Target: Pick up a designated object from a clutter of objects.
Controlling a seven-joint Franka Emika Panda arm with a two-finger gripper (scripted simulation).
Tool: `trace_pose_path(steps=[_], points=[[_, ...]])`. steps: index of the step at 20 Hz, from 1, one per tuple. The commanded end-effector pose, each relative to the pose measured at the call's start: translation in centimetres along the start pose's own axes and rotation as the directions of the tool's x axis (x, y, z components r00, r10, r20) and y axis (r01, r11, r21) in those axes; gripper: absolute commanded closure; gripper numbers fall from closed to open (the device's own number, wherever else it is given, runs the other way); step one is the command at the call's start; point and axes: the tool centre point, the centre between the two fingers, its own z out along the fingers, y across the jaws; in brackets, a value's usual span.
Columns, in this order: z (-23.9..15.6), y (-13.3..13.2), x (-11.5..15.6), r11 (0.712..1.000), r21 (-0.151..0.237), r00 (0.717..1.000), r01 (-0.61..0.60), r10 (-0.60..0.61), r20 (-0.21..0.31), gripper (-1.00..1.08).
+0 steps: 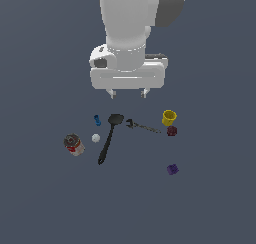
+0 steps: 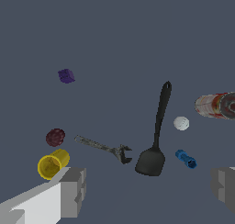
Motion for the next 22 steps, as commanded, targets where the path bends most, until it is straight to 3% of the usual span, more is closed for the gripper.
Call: trace_pose_path(steps=[1,10,22], points=[[0.0,0.0,0.0,1.000,0.000,1.000,0.000,0.000,0.000,-0.92],[-1.0,3.4,0.4,0.998,-0.002,0.997,-0.069,0.069,-0.024,-0.92],[1.2,4.7,1.1,0.995,0.001,0.995,-0.097,0.097,-0.024,-0.92]])
